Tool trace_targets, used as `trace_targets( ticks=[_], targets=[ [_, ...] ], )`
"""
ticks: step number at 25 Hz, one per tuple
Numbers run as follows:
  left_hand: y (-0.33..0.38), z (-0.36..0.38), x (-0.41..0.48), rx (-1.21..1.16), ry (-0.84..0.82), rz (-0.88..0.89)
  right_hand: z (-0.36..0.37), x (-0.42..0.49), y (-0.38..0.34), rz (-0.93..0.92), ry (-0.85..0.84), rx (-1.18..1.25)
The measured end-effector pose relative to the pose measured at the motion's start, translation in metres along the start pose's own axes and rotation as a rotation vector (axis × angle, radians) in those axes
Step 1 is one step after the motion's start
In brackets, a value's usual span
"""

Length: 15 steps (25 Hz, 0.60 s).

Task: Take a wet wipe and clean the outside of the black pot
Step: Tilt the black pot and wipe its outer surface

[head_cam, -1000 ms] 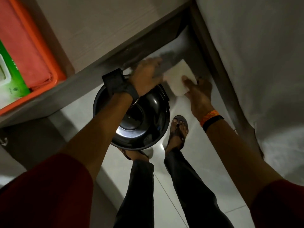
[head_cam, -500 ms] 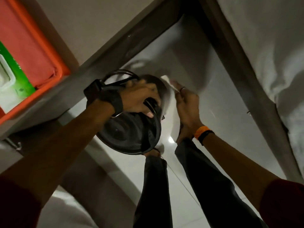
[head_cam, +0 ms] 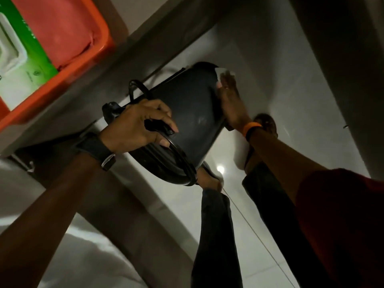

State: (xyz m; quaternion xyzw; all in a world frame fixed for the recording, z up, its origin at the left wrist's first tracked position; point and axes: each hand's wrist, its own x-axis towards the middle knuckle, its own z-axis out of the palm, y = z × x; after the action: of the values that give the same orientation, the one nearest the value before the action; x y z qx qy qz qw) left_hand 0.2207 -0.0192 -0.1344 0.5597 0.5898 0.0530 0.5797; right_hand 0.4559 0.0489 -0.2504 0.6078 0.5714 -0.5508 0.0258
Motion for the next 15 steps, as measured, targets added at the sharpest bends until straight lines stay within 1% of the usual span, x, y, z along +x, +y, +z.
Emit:
trace_targets(
  ticks=[1, 2, 4, 5, 6, 7, 9, 10, 11, 12, 13, 15],
  targets=[
    [-0.003, -0.001, 0.000, -0.022, 0.016, 0.004, 0.007, -0.015, -0.002, -0.062, -0.029, 0.042],
    [-0.005, -0.003, -0.001, -0.045, 0.040, 0.006, 0.022, -0.043, -0.007, -0.234, -0.082, 0.048],
    [-0.008, -0.008, 0.000, -0.082, 0.078, 0.024, 0.052, -0.103, -0.007, -0.587, -0.214, -0.021],
    [-0.010, -0.010, -0.001, -0.086, 0.086, 0.036, 0.059, -0.112, 0.002, -0.681, -0.226, -0.092],
    [-0.013, -0.011, -0.002, -0.082, 0.087, 0.047, 0.057, -0.100, 0.008, -0.678, -0.185, -0.139],
    [-0.016, -0.010, -0.003, -0.074, 0.082, 0.056, 0.048, -0.078, 0.008, -0.553, -0.141, -0.132],
    [-0.022, -0.008, -0.004, -0.068, 0.086, 0.066, 0.015, -0.030, 0.002, -0.142, -0.029, 0.014],
    [-0.024, -0.008, -0.005, -0.086, 0.103, 0.067, 0.006, -0.016, 0.000, -0.048, -0.004, 0.090],
    [-0.026, -0.009, -0.003, -0.118, 0.122, 0.071, 0.009, -0.018, -0.003, -0.057, -0.005, 0.119],
    [-0.027, -0.011, -0.002, -0.152, 0.147, 0.073, 0.020, -0.033, -0.008, -0.133, -0.022, 0.101],
    [-0.029, -0.015, -0.001, -0.180, 0.175, 0.066, 0.038, -0.057, -0.014, -0.295, -0.062, 0.067],
    [-0.035, -0.022, -0.002, -0.204, 0.193, 0.051, 0.064, -0.104, -0.011, -0.637, -0.202, -0.028]
  ],
)
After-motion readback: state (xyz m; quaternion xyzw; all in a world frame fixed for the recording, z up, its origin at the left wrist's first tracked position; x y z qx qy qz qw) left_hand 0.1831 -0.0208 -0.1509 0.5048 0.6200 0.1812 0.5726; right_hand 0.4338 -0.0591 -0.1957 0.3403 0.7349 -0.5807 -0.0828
